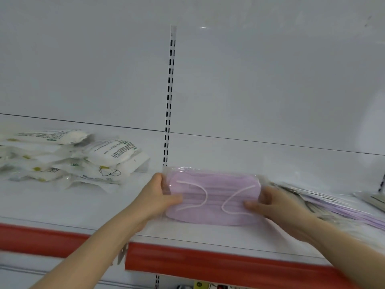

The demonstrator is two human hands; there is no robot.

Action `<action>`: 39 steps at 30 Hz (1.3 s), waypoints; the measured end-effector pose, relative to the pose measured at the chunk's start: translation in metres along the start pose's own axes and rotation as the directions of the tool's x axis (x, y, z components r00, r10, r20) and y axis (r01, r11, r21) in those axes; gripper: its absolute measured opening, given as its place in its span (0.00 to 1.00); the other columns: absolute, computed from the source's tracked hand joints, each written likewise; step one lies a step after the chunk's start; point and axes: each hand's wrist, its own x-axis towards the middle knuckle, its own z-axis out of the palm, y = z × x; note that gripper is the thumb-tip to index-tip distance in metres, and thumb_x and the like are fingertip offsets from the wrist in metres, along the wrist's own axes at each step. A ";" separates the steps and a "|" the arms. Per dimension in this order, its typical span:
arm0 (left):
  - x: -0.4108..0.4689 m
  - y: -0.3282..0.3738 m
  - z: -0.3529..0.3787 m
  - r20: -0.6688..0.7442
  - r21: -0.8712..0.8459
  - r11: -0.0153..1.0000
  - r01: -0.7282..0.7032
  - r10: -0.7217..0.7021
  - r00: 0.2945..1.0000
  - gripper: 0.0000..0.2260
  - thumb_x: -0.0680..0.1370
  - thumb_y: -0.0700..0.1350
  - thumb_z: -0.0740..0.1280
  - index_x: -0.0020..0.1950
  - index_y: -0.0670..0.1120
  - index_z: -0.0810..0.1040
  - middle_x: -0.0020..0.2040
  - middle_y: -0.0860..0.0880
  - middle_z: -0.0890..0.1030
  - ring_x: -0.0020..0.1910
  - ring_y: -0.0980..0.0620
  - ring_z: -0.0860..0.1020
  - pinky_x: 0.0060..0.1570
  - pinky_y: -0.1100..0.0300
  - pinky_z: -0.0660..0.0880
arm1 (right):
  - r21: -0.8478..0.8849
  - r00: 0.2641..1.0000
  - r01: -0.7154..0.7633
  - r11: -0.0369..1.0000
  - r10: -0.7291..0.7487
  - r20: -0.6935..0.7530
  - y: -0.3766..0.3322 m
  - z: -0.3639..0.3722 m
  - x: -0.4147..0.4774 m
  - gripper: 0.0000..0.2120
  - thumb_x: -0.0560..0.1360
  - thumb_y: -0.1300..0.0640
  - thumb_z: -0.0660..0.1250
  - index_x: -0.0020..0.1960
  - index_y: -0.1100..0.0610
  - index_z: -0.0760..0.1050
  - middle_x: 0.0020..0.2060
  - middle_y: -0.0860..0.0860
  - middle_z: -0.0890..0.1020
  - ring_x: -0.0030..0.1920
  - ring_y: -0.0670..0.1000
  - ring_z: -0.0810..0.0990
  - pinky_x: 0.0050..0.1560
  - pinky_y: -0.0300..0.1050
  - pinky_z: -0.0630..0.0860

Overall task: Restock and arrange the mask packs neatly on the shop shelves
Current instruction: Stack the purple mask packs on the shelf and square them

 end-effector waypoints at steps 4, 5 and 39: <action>-0.002 -0.007 -0.003 -0.025 0.157 0.987 -0.042 0.046 0.999 0.13 0.71 0.38 0.71 0.39 0.47 0.67 0.38 0.51 0.70 0.34 0.56 0.67 0.32 0.66 0.63 | -0.070 0.996 -0.070 0.995 0.073 0.041 -0.003 -0.005 -0.003 0.09 0.71 0.64 0.70 0.51 0.56 0.79 0.37 0.43 0.84 0.36 0.38 0.80 0.35 0.32 0.74; -0.001 -0.006 -0.005 -0.038 0.147 0.988 -0.048 0.054 0.998 0.12 0.71 0.38 0.71 0.40 0.46 0.67 0.38 0.50 0.71 0.35 0.55 0.68 0.33 0.65 0.64 | -0.067 0.996 -0.085 0.994 0.086 0.019 -0.006 -0.003 -0.001 0.10 0.71 0.63 0.71 0.52 0.56 0.79 0.40 0.45 0.84 0.38 0.41 0.81 0.37 0.35 0.76; -0.017 -0.079 -0.293 -0.446 0.518 0.689 0.507 -0.288 0.847 0.16 0.71 0.38 0.71 0.27 0.43 0.68 0.25 0.48 0.65 0.26 0.52 0.63 0.26 0.61 0.57 | -0.351 0.917 0.003 0.936 0.138 0.375 -0.094 0.304 0.103 0.20 0.71 0.61 0.70 0.25 0.58 0.65 0.17 0.46 0.74 0.22 0.48 0.69 0.20 0.34 0.66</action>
